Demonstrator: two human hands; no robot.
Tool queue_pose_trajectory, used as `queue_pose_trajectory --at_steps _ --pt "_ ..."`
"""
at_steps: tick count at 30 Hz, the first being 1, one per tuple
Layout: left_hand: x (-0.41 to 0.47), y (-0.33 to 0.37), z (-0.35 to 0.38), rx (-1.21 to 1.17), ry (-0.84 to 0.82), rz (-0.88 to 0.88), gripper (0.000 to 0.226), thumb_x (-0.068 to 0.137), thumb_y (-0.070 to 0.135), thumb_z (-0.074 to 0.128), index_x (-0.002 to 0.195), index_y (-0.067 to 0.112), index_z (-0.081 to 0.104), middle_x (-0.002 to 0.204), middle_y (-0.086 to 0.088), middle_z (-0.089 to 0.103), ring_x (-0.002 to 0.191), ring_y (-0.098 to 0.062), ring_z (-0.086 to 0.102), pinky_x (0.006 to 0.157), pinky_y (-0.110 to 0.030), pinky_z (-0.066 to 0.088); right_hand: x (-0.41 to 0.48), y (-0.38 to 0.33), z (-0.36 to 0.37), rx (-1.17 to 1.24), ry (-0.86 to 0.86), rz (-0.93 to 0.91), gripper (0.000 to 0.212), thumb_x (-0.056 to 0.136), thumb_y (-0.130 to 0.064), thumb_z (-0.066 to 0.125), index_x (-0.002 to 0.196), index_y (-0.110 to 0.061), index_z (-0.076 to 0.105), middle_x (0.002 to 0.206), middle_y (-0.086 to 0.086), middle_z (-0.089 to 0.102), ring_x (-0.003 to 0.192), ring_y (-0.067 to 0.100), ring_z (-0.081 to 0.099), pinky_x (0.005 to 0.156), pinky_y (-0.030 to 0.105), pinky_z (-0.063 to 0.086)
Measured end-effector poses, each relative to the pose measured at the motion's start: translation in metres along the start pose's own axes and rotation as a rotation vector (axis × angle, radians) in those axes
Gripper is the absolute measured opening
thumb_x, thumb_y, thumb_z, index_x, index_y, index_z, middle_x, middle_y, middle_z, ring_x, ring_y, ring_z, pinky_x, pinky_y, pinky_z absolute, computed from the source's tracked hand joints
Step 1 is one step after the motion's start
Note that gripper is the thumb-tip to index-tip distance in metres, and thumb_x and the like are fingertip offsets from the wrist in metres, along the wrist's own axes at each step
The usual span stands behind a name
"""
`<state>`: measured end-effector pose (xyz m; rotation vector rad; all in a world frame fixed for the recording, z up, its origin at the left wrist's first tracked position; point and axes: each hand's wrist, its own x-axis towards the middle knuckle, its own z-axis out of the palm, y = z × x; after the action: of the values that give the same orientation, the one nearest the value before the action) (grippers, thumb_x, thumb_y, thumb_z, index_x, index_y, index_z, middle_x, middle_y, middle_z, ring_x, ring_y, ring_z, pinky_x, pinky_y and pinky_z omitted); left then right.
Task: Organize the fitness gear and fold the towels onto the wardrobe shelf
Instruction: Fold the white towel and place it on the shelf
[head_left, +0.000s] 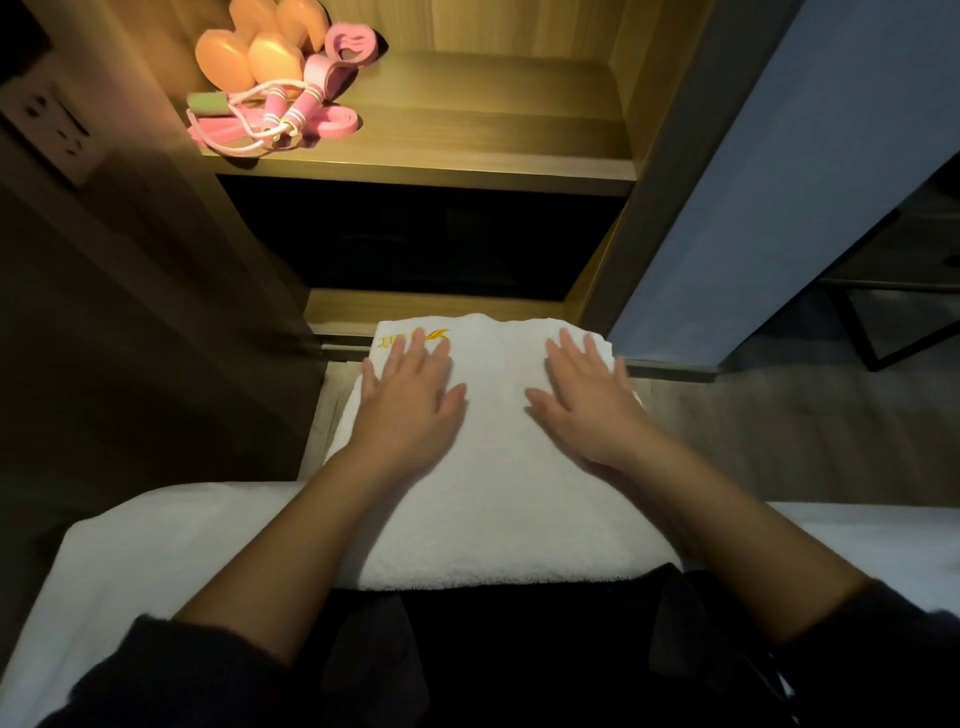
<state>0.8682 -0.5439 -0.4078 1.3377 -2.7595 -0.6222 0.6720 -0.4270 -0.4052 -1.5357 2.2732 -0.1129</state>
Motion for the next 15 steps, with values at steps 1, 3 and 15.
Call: queue_pose_trajectory --at_steps 1,3,15 --pt "0.008 0.004 0.005 0.036 -0.041 0.003 0.058 0.101 0.047 0.029 0.155 0.029 0.015 0.165 0.001 -0.001 0.151 -0.021 -0.008 0.119 -0.052 -0.006 0.008 -0.002 0.003 -0.029 -0.047 -0.01 0.072 0.098 -0.062 0.022 0.157 -0.026 0.001 0.165 -0.003 -0.011 0.15 0.024 -0.014 0.12 0.054 -0.006" --pt "0.019 0.002 0.014 0.065 -0.116 -0.036 0.057 0.101 0.049 0.028 0.155 0.033 0.015 0.165 0.003 -0.002 0.151 -0.021 -0.008 0.12 -0.053 -0.004 0.018 0.002 0.007 -0.071 -0.117 -0.016 0.068 0.1 -0.06 0.021 0.157 -0.028 0.002 0.165 -0.004 -0.01 0.151 0.023 -0.012 0.121 0.053 -0.005" --pt "0.016 -0.059 0.013 -0.12 -0.198 -0.142 0.063 0.098 0.061 0.022 0.155 0.04 0.004 0.164 0.01 -0.006 0.151 -0.019 -0.007 0.119 -0.051 0.005 -0.004 0.063 0.004 0.341 -0.156 0.066 0.078 0.088 -0.068 0.016 0.156 -0.035 -0.003 0.163 -0.016 -0.008 0.151 0.013 -0.004 0.121 0.041 0.008"
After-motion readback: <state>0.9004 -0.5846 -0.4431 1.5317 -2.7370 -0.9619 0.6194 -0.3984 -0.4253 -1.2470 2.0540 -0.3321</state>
